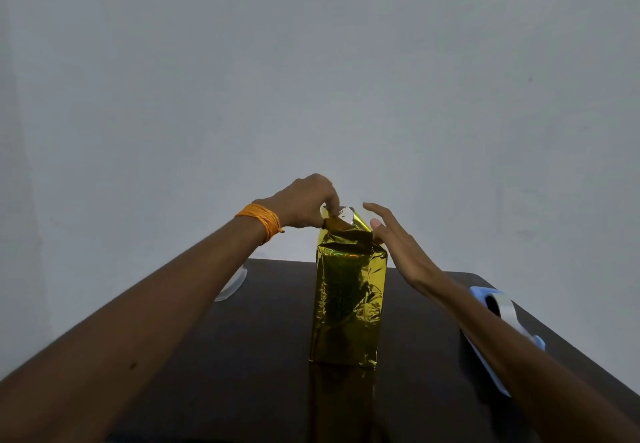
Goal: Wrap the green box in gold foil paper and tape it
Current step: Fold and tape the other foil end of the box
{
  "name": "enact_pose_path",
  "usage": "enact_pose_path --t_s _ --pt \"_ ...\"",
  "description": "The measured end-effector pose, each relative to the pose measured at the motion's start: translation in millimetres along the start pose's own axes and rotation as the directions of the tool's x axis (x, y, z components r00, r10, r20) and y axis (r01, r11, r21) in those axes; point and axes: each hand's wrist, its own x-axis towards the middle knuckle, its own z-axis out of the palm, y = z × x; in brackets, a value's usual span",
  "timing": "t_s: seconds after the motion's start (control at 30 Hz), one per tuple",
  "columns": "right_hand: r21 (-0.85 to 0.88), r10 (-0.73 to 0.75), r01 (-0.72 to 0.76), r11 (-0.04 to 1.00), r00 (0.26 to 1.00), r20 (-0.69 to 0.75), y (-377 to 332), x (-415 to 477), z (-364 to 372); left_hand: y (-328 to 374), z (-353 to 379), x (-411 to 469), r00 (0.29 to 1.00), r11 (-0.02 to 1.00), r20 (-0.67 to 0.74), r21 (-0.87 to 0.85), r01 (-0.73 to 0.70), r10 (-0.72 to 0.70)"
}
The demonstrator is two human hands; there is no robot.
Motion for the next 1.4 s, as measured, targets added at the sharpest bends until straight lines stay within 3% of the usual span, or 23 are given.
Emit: enact_pose_path --t_s 0.1,0.17,0.27,0.37,0.43,0.53,0.63,0.77,0.93,1.2,1.3,1.4 --pt "0.031 -0.001 0.001 1.000 1.000 0.007 0 -1 0 0 -14 11 1.000 1.000 -0.014 -0.006 -0.022 0.022" --pt "0.050 -0.007 0.007 0.999 1.000 0.011 0 -2 2 0 -25 15 0.990 0.996 -0.144 -0.091 -0.011 -0.003" --pt "0.064 -0.013 0.013 0.998 1.000 0.009 0 -4 3 -2 -33 16 0.927 0.943 -0.352 -0.333 0.008 -0.132" --pt "0.074 -0.018 0.018 0.997 1.000 0.008 1 -3 3 -5 -19 -3 0.889 0.873 -0.394 -0.488 0.013 -0.234" --pt "0.079 -0.020 0.020 0.997 1.000 0.007 3 -2 2 -8 9 -22 0.823 0.776 -0.429 -0.630 0.024 -0.373" --pt "0.083 -0.014 0.013 0.996 1.000 0.009 3 -1 3 -8 58 -51 0.716 0.502 -0.280 -0.857 0.114 -0.639" --pt "0.097 0.036 -0.038 0.995 0.999 0.020 -1 5 -1 2 90 -65 0.778 0.362 -0.090 -0.914 0.184 -0.622" --pt "0.094 0.080 -0.083 0.992 0.996 0.028 -10 12 -7 16 96 -60 0.815 0.239 -0.042 -0.963 0.120 -0.578" --pt "0.118 0.122 -0.115 0.986 0.991 -0.055 -27 17 -5 17 94 -48 0.811 0.244 -0.020 -0.958 0.153 -0.585" --pt "-0.209 0.160 -0.173 0.962 0.984 -0.078 -63 37 11 19 87 -42 0.820 0.306 -0.002 -0.928 0.212 -0.573" --pt "-0.098 0.157 -0.172 0.980 0.978 -0.141 -68 42 12 17 80 -43 0.809 0.262 0.064 -0.929 0.263 -0.585" --pt "0.034 0.187 -0.184 0.982 0.956 -0.228 -71 43 10 19 72 -46 0.824 0.284 0.076 -0.917 0.279 -0.562"
